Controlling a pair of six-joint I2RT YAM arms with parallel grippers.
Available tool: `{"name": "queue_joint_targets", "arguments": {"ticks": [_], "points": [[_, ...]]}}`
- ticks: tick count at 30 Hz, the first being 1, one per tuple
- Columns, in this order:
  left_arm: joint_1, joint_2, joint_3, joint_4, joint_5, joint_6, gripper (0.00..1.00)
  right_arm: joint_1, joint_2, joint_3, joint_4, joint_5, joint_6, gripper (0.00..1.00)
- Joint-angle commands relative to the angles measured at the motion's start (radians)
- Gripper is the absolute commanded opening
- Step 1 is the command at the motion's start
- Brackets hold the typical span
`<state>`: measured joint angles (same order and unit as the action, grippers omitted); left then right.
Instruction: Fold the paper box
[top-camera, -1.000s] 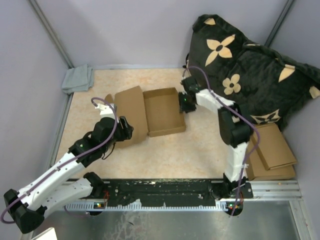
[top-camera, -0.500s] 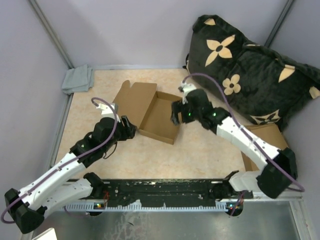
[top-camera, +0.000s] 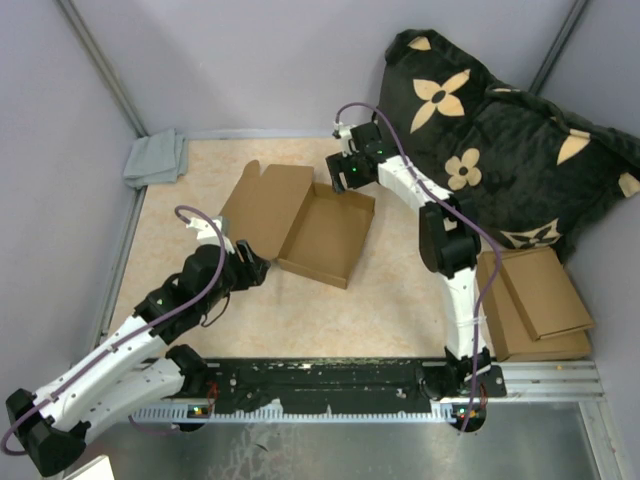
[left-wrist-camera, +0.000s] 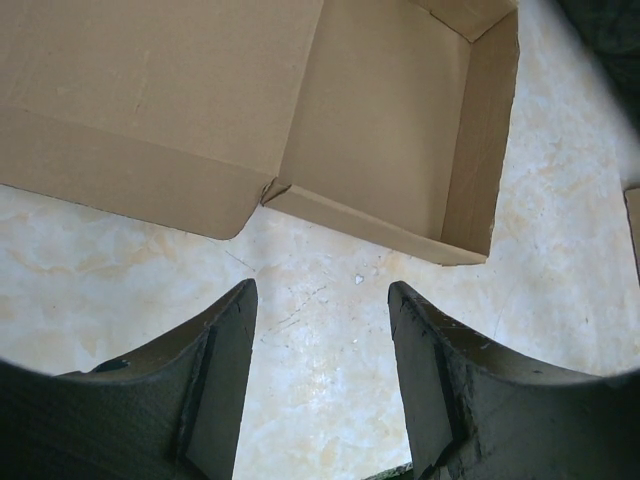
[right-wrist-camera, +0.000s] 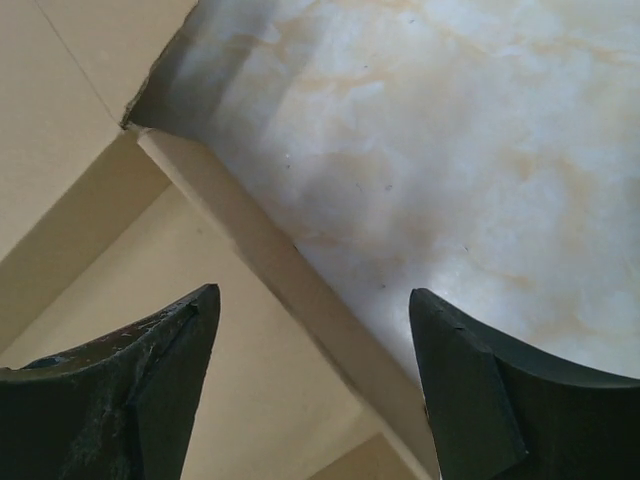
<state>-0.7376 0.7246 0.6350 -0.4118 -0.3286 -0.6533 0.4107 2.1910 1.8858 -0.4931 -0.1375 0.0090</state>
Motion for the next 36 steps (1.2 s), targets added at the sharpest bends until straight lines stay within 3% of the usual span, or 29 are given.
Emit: {"name": "queue_joint_targets", "arguments": {"ticks": [1,5,7,11,19,27,32,36], "points": [[0.004,-0.014,-0.022,-0.022,-0.01,-0.013,0.62,0.006,0.069,0.151,-0.076,-0.048,-0.092,0.77],[0.004,-0.004,-0.026,-0.022,-0.011,-0.012,0.62,0.006,0.098,0.157,-0.081,-0.041,-0.102,0.76],[0.004,0.004,-0.032,-0.012,-0.013,-0.012,0.62,0.007,0.103,0.148,-0.09,-0.037,-0.089,0.71],[0.004,0.028,-0.037,0.005,-0.02,-0.021,0.62,0.007,0.063,0.064,-0.089,0.002,-0.016,0.37],[0.02,0.143,-0.026,0.061,-0.119,-0.072,0.65,0.027,-0.298,-0.491,0.125,0.022,0.204,0.19],[0.292,0.348,0.124,0.107,0.023,-0.02,0.68,0.181,-0.627,-0.909,0.201,0.119,0.393,0.16],[0.444,0.431,0.198,0.157,0.164,0.021,0.72,0.208,-0.79,-1.052,0.221,0.106,0.466,0.23],[0.523,0.497,0.244,0.149,0.271,0.048,0.74,0.208,-0.889,-1.07,0.195,0.086,0.469,0.35]]}}
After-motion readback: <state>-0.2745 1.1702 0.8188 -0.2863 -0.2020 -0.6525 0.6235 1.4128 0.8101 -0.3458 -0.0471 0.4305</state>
